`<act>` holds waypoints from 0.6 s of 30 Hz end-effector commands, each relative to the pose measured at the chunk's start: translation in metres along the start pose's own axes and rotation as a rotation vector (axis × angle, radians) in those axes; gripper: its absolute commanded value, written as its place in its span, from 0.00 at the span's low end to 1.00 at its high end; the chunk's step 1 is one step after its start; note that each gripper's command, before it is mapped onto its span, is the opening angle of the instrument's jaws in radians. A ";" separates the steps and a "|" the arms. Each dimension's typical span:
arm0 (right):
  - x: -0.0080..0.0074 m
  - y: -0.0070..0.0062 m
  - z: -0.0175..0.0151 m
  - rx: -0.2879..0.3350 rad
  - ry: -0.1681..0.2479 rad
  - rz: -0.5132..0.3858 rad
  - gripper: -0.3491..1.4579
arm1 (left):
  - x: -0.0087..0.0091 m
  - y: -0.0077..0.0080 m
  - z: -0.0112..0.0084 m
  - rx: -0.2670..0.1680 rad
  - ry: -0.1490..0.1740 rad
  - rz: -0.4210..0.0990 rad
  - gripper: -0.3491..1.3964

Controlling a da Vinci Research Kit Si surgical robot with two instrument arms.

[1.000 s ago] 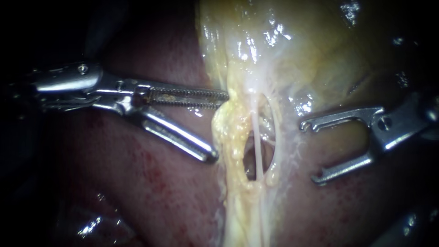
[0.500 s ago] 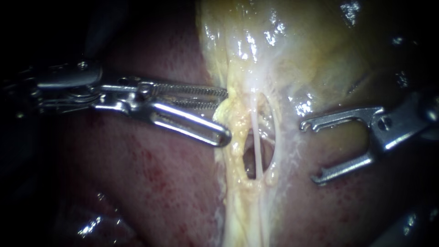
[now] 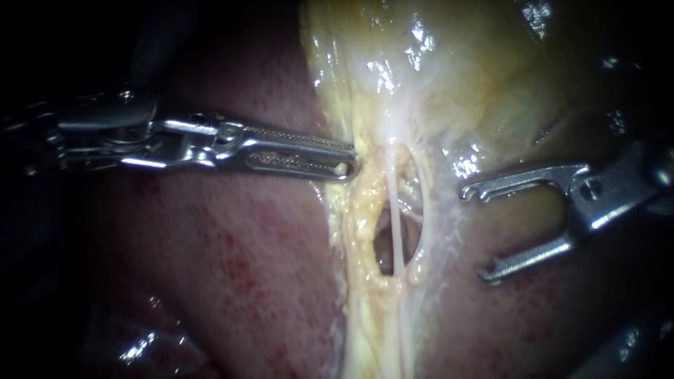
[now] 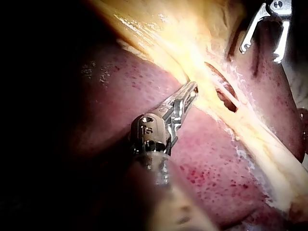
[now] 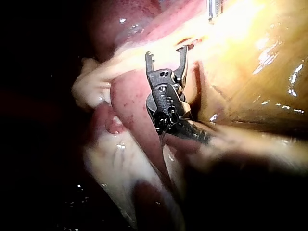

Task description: Grabbing gallbladder

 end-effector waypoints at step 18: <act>0.0000 0.0000 0.0000 0.000 0.000 0.000 0.49 | 0.0000 -0.0004 -0.0002 0.010 0.008 0.000 0.00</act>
